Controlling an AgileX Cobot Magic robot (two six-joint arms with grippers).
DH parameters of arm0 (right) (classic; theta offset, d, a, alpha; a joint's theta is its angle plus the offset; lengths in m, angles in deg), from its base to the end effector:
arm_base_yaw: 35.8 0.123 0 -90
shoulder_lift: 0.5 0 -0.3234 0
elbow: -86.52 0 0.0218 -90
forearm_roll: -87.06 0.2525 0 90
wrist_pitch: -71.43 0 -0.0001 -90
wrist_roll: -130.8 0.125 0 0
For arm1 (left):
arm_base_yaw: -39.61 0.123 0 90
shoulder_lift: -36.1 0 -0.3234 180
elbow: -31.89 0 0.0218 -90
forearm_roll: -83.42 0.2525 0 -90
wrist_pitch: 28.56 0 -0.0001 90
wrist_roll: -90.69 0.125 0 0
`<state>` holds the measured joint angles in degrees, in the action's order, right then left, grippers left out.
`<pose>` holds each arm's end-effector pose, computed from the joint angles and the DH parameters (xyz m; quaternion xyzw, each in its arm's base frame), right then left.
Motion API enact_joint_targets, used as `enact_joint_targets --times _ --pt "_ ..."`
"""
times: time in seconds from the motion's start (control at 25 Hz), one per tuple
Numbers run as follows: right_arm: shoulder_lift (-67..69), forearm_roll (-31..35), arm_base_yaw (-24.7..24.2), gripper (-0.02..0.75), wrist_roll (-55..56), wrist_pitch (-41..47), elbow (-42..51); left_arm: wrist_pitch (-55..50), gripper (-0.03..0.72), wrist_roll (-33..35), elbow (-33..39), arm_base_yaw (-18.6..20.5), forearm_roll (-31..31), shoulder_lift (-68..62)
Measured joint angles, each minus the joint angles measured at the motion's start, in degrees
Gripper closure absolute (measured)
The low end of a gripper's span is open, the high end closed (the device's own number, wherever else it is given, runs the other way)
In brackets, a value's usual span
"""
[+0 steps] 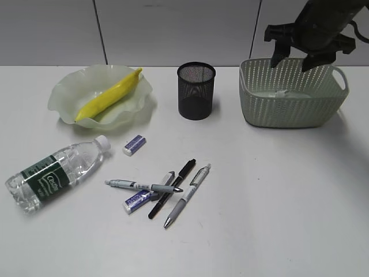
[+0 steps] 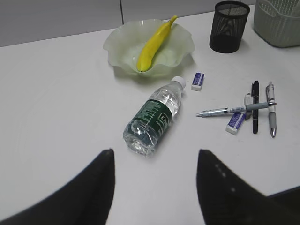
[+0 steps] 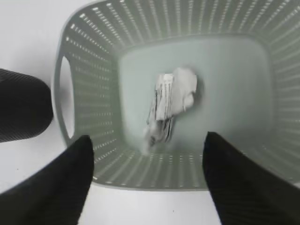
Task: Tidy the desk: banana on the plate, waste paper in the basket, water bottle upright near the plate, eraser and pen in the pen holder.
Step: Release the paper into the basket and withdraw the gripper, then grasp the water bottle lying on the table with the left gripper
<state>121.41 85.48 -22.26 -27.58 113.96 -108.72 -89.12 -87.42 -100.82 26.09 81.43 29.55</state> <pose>0.4701 0.1108 0.2386 0.0606 0.9621 0.0691 0.2567 -0.0170 0.0002 0.2748 0.1137 0.8327 -0.0721 0.5371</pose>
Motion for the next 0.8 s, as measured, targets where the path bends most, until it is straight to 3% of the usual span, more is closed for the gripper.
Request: enact_joint_targets --times 0.08,0.2,0.44,0.56,0.8 --pt "0.0 1.14 0.0 0.167 -2.05 1.22 -0.79 0.0 0.272 0.0 0.0 0.0 0.0 0.0" --pt "-0.68 1.58 0.0 0.122 -4.59 6.52 -3.03 0.0 0.272 0.0 0.0 0.0 0.0 0.0" --pt "-6.68 1.25 0.0 0.225 -11.76 24.66 -3.68 0.0 0.272 0.0 0.0 0.0 0.0 0.0" --pt "-12.41 1.19 0.0 0.283 -14.24 26.04 -0.15 0.0 0.272 0.0 0.0 0.0 0.0 0.0" --pt "-32.89 1.58 0.0 0.35 -17.47 26.55 16.66 0.0 0.272 0.0 0.0 0.0 0.0 0.0"
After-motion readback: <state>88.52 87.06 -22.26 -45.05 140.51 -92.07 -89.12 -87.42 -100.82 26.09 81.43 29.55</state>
